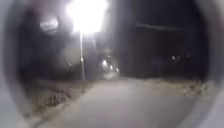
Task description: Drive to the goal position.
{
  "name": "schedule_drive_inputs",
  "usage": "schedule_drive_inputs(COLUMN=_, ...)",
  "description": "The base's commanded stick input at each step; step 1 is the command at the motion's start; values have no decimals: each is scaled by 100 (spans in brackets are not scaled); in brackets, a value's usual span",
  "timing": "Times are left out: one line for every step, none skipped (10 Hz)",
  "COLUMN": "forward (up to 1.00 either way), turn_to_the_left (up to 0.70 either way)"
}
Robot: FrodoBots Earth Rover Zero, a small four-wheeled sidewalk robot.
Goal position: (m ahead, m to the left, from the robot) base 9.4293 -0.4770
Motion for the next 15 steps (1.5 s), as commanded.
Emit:
schedule_drive_inputs(forward=100, turn_to_the_left=5)
schedule_drive_inputs(forward=100, turn_to_the_left=4)
schedule_drive_inputs(forward=100, turn_to_the_left=4)
schedule_drive_inputs(forward=100, turn_to_the_left=5)
schedule_drive_inputs(forward=100, turn_to_the_left=5)
schedule_drive_inputs(forward=100, turn_to_the_left=5)
schedule_drive_inputs(forward=100, turn_to_the_left=4)
schedule_drive_inputs(forward=100, turn_to_the_left=4)
schedule_drive_inputs(forward=100, turn_to_the_left=3)
schedule_drive_inputs(forward=100, turn_to_the_left=3)
schedule_drive_inputs(forward=100, turn_to_the_left=3)
schedule_drive_inputs(forward=100, turn_to_the_left=3)
schedule_drive_inputs(forward=100, turn_to_the_left=3)
schedule_drive_inputs(forward=100, turn_to_the_left=3)
schedule_drive_inputs(forward=100, turn_to_the_left=3)
